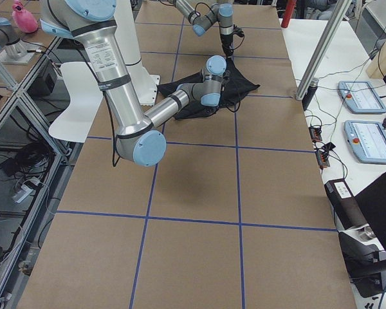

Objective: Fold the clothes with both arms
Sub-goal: 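Fold the shirt lengthwise, left gripper pulling its corner away from the robot while right holds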

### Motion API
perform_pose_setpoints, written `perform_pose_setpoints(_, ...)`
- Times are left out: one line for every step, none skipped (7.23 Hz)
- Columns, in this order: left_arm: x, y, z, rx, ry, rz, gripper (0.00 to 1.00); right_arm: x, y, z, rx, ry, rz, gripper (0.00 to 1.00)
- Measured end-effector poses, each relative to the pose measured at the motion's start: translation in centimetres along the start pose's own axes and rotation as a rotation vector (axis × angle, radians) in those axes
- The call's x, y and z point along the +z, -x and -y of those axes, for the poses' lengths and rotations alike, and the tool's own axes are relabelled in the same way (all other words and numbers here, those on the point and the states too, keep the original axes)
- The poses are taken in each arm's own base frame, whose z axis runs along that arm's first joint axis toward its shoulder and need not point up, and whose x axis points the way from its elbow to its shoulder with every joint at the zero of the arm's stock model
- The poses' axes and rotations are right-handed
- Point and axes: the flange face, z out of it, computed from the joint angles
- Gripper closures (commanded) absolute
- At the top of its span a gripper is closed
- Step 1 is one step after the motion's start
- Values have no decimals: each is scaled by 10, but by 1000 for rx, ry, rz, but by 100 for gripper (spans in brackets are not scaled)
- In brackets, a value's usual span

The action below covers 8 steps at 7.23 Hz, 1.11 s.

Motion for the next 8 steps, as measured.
perform_pose_setpoints(7, -27, 16, -11, -17, 3, 100, -1, 0, 1, 0, -8, 2, 0)
perform_pose_setpoints(14, -56, 28, -19, -32, 4, 100, -4, 1, 3, 0, -15, 4, 0)
perform_pose_setpoints(15, -82, 38, -21, -43, -4, 100, -8, 1, 5, 1, -23, 6, 0)
perform_pose_setpoints(12, -102, 46, -18, -52, -24, 100, -11, 0, 7, 2, -29, 8, 0)
perform_pose_setpoints(10, -116, 53, -9, -71, -54, 100, -13, 0, 8, 3, -34, 8, 0)
perform_pose_setpoints(8, -129, 61, 1, -107, -86, 100, -16, -1, 10, 5, -39, 9, 0)
perform_pose_setpoints(9, -142, 68, 7, -137, -113, 100, -18, -1, 10, 5, -42, 10, 0)
perform_pose_setpoints(12, -149, 73, 10, -156, -137, 100, -20, -1, 10, 4, -43, 11, 0)
